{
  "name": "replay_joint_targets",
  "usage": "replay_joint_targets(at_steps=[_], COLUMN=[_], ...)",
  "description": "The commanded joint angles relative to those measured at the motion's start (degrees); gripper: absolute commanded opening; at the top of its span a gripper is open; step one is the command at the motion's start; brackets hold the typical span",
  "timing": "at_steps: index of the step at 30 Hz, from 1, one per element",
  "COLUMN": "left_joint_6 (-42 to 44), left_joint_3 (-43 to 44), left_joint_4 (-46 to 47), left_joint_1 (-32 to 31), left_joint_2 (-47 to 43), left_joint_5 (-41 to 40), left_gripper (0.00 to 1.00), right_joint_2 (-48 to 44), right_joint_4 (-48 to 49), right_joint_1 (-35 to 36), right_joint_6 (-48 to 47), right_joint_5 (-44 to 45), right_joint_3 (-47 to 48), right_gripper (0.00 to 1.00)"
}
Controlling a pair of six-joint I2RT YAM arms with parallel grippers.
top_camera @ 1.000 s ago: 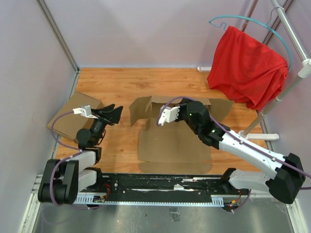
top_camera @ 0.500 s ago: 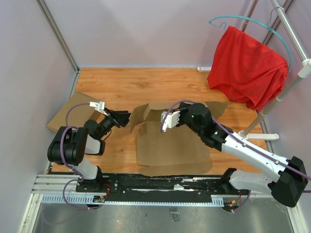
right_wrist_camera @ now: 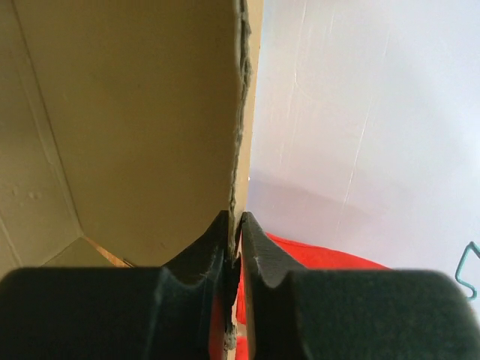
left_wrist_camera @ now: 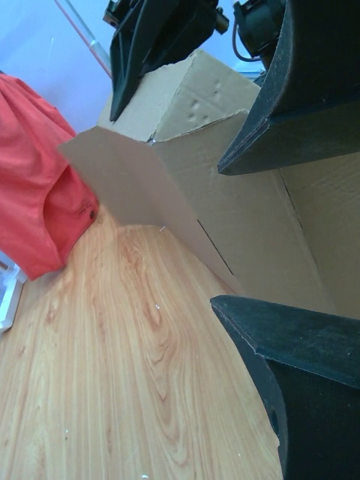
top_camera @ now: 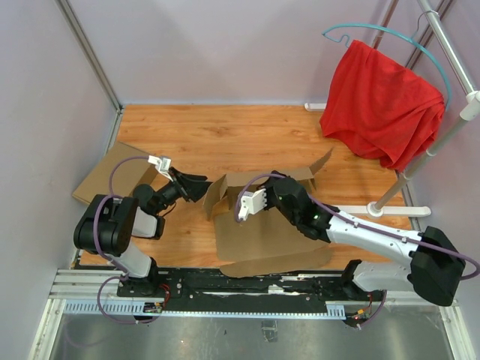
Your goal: Fold the paper box
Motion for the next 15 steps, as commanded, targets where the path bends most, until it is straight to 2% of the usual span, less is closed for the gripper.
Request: replay_joint_targets(at_steps=[1, 5, 15], left_joint_6=[-0.22, -0.66, -1.13], left_joint_3=[0.42, 0.43, 0.57], left_joint_4=[17.23, 17.28, 17.27], left_joint_1=[-0.60, -0.94, -2.32], left_joint_2=[0.80, 1.56, 2.00], left_joint_5=[2.33, 2.64, 3.53], left_gripper=[0.71, 0.71, 0.70], right_joint_2=[2.80, 5.08, 6.15], right_joint_4=[9.26, 13.17, 16.94], right_joint_1=[1.46, 1.49, 1.48], right_joint_6=[-2.39, -3.33, -3.60], right_joint_5=[5.07, 10.23, 11.20], right_joint_3=[-2.50, -3.10, -4.22], right_gripper=[0.13, 0.25, 0.32])
